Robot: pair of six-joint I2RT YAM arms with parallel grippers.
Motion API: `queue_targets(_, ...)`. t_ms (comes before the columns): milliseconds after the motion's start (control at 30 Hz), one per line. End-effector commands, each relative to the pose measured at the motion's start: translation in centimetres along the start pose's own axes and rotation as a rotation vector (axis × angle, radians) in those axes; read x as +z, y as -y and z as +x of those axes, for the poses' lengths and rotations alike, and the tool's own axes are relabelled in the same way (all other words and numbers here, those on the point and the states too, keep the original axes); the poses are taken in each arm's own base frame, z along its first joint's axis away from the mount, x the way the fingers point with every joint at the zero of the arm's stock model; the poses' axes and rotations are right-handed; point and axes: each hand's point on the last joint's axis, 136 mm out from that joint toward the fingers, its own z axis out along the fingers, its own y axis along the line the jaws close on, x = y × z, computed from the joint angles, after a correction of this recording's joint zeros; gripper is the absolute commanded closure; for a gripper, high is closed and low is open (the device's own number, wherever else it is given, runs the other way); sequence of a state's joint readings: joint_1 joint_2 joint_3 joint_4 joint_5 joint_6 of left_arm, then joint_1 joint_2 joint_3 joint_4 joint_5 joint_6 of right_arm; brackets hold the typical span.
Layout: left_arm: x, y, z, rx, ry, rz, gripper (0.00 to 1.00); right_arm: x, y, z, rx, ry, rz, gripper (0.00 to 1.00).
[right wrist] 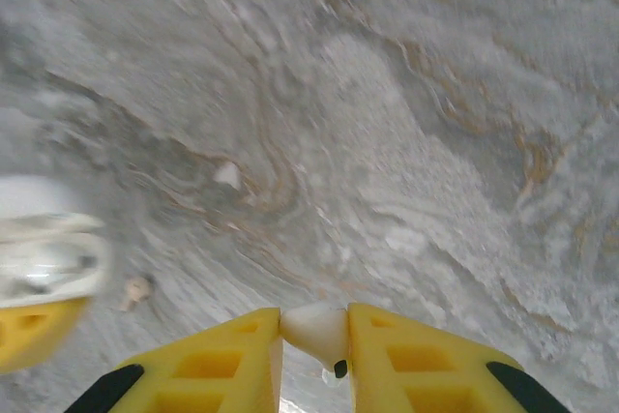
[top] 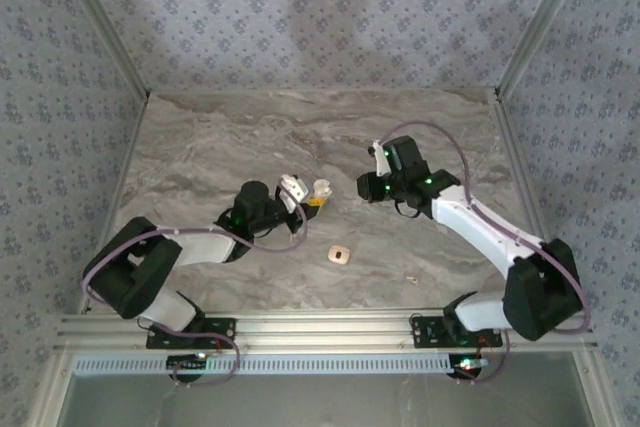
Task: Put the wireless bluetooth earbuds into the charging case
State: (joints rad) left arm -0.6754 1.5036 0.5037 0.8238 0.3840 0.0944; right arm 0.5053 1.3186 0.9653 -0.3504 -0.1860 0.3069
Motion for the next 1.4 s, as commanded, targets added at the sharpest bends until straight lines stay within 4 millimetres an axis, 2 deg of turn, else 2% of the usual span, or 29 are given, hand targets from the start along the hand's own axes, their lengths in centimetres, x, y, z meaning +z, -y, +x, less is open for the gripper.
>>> queue_targets(0,0.8,0.9,-3.0,0.015,0.089,0.072,0.90,-1.9,-2.2,-1.6,-0.027,0.072,-0.101,0.74)
queue_targets(233,1.5,1.5,-4.1,0.007,0.120,0.120,0.90,-4.6,-5.5,-3.9,-0.084,0.167,-0.244,0.73)
queue_targets(667,2.3,2.5,-5.4,-0.017,0.169,0.166,0.90,-4.8,-8.7,-5.2,-0.149,0.187,-0.338,0.73)
queue_targets(1000,2.0,2.5,-6.3,-0.015,0.188,0.162,0.90,-4.2,-9.2,-4.7,-0.152,0.171,-0.351,0.73)
queue_targets(1367,1.8,2.5,-6.2,-0.013,0.184,0.154,0.90,-4.4,-8.2,-3.4,-0.194,0.115,-0.286,0.73)
